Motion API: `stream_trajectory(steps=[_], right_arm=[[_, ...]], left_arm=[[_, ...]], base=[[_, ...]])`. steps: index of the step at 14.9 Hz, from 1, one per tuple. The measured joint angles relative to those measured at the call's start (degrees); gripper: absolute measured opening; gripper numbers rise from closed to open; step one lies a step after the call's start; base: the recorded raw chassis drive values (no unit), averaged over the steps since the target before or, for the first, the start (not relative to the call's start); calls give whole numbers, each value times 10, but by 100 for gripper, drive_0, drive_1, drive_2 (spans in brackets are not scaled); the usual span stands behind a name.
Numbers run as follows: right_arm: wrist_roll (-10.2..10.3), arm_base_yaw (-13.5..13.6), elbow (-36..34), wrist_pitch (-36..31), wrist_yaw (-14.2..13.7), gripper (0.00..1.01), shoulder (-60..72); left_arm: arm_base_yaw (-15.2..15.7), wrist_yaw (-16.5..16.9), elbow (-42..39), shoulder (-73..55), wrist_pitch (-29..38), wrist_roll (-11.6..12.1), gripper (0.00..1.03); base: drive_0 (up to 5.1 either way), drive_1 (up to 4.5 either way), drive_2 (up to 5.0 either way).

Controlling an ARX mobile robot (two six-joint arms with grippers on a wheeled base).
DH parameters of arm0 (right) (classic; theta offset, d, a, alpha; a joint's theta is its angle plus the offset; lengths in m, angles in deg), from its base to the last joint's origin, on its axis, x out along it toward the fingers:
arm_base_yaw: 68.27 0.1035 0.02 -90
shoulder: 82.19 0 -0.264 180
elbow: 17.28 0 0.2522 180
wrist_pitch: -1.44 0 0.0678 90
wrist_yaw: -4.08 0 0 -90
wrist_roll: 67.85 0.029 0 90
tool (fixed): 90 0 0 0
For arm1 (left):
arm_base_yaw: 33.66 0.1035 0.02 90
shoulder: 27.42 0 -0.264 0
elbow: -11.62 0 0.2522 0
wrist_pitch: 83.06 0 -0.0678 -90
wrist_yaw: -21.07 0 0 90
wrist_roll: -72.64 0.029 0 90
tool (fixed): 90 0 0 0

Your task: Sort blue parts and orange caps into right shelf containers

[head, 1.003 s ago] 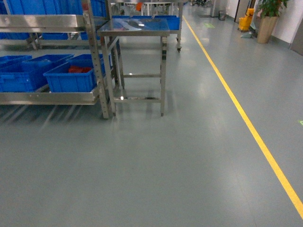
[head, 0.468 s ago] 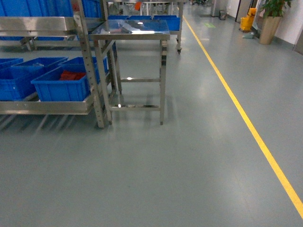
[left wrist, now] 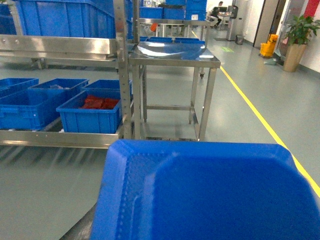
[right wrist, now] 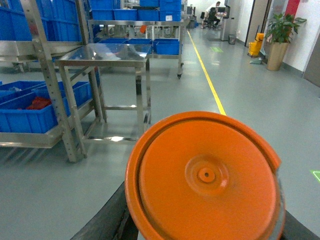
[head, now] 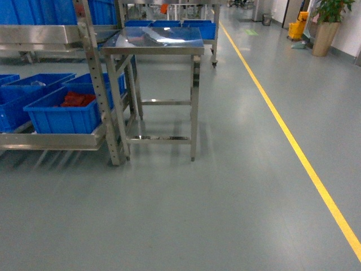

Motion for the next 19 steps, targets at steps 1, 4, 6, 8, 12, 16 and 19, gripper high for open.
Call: stream_trajectory(steps=[1, 4, 6, 8, 12, 16, 19], right_arm=[[0, 0, 0, 3, 0, 43, 0], [0, 0, 0, 2, 0, 43, 0], [0, 0, 0, 1, 0, 43, 0], [0, 0, 0, 2, 0, 43, 0], [0, 0, 0, 2, 0, 43, 0], [0, 0, 0, 1, 0, 43, 0], [0, 0, 0, 3, 0, 43, 0]], left_arm=[[0, 1, 0, 0, -1, 0, 42], [0, 1, 0, 0, 0, 0, 42], [0, 0, 0, 0, 2, 0, 42], [0, 1, 0, 0, 0, 0, 42], [0, 1, 0, 0, 0, 0, 42], [0, 0, 0, 0, -1, 0, 42], [0, 1, 0, 0, -1, 0, 42]], base=[[-3, 424, -430], [-3, 424, -430], [-5, 423, -433], [-5, 424, -433], [0, 429, -429], [-8, 420, -437], [-8, 420, -437]])
